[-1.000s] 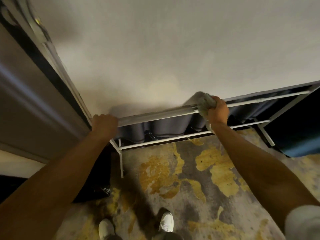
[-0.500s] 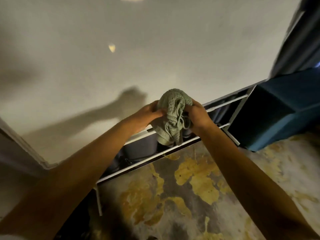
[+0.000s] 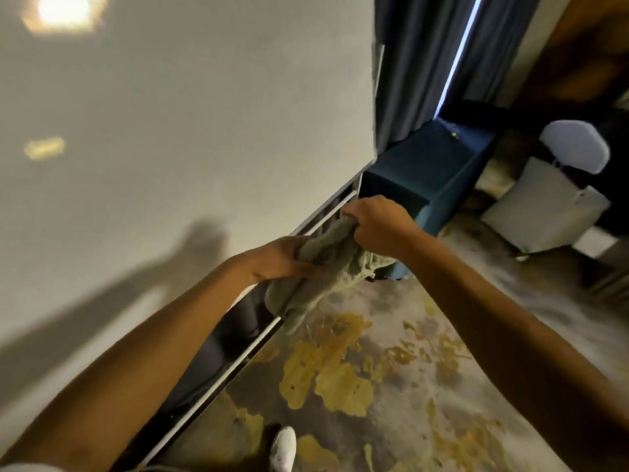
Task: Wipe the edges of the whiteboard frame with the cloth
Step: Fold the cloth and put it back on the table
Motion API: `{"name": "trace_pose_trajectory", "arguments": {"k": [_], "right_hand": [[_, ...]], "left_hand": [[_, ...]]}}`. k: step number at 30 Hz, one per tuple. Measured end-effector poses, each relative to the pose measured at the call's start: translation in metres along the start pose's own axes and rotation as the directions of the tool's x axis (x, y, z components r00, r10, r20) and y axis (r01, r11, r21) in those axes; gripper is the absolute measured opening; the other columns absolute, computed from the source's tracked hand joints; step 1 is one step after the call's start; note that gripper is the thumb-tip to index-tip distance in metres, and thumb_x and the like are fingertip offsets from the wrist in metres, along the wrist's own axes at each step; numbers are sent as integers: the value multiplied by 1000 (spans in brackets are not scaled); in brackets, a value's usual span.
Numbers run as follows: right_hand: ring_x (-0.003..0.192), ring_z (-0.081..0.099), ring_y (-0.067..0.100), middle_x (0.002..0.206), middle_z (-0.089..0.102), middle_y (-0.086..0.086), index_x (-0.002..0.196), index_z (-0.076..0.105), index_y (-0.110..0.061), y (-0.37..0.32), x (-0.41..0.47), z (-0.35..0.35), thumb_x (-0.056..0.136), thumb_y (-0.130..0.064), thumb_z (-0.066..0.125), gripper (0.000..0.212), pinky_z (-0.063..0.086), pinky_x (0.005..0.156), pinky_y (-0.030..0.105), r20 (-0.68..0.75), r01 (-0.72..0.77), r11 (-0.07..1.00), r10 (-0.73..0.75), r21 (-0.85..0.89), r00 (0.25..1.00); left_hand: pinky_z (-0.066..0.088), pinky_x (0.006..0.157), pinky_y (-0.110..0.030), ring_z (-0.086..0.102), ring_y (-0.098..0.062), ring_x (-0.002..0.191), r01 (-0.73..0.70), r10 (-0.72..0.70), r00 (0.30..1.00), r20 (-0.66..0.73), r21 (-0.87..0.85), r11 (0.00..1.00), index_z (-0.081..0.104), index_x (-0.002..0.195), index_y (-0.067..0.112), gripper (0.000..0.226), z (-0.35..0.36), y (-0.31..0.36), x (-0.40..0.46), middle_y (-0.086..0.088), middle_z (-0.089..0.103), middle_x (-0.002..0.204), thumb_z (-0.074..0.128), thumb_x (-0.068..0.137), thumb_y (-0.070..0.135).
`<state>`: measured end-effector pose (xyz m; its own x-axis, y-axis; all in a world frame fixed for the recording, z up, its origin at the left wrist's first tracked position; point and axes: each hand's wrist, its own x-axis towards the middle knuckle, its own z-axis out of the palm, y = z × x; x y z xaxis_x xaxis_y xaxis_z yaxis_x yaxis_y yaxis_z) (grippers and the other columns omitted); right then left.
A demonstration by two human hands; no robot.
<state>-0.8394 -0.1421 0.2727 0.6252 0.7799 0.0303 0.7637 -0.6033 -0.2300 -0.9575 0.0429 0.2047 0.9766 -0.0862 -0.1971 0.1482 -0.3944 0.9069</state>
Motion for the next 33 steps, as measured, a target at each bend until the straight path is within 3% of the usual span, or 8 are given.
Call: {"name": "trace_pose_trajectory", "arguments": {"k": [3, 6, 10, 14, 17, 22, 27, 33], "right_hand": [[79, 59, 23, 87, 65, -3, 83, 61, -28, 44, 36, -21, 72, -11, 53, 22, 40, 60, 31, 75, 9, 994, 0, -111, 997], [79, 62, 21, 79, 65, -3, 84, 66, -22, 93, 71, -32, 77, -9, 54, 20, 52, 73, 41, 242, -35, 989, 69, -142, 968], [88, 61, 19, 93, 63, -4, 101, 60, -24, 171, 86, -16, 86, -27, 60, 15, 53, 78, 41, -39, -396, 915, 400, 83, 916], [78, 65, 23, 83, 67, 2, 88, 61, -20, 230, 62, 34, 96, -38, 52, 21, 55, 69, 44, -173, -492, 636, 699, 594, 694], [106, 65, 13, 117, 68, -5, 120, 64, -30, 273, 54, 55, 90, -63, 53, 47, 56, 92, 40, 102, -307, 328, 517, 893, 850], [112, 63, 5, 124, 63, -16, 143, 43, -33, 346, 96, 52, 78, -59, 75, 77, 55, 90, 26, 110, -261, 473, 324, 841, 940], [74, 61, 22, 85, 67, 11, 95, 65, -13, 430, 152, 15, 86, -54, 66, 42, 52, 73, 43, -4, -345, 764, 414, 545, 910], [80, 56, 14, 93, 65, 0, 110, 61, -19, 515, 198, -21, 91, -39, 68, 28, 45, 69, 27, -118, -312, 819, 413, 482, 903]], "left_hand": [[55, 107, -40, 70, -27, 120, -29, 37, 996, 83, -100, 995, 72, 127, 10, 95, -15, 8, 65, -12, 75, 126, 84, 60, 76], [57, 101, -41, 73, -29, 110, -9, 32, 992, 119, -189, 982, 83, 102, 20, 64, -22, 17, 124, -11, 79, 111, 84, 65, 73], [60, 87, -33, 76, -24, 98, 61, 11, 979, 204, -346, 936, 84, 88, 22, 52, -11, 28, 206, -7, 79, 98, 85, 66, 70], [54, 107, -49, 69, -35, 118, 131, -82, 990, 114, -534, 835, 80, 112, 17, 74, 9, 25, 279, -18, 74, 121, 88, 61, 70], [54, 106, -48, 70, -32, 120, 124, -68, 990, 124, -532, 837, 77, 116, 22, 70, 26, 23, 341, -13, 74, 123, 90, 64, 67], [60, 95, -46, 74, -31, 114, 84, -61, 996, 67, -451, 888, 78, 112, 25, 66, 49, 33, 440, -9, 79, 116, 96, 59, 60], [59, 99, -51, 75, -29, 110, 98, -112, 994, 0, -481, 871, 75, 116, 13, 82, 52, 72, 520, -12, 79, 114, 96, 54, 63], [47, 59, -33, 64, 4, 61, -73, 119, 947, -298, 160, 984, 65, 62, 20, 47, 42, 114, 594, 18, 66, 58, 71, 91, 57]]}}
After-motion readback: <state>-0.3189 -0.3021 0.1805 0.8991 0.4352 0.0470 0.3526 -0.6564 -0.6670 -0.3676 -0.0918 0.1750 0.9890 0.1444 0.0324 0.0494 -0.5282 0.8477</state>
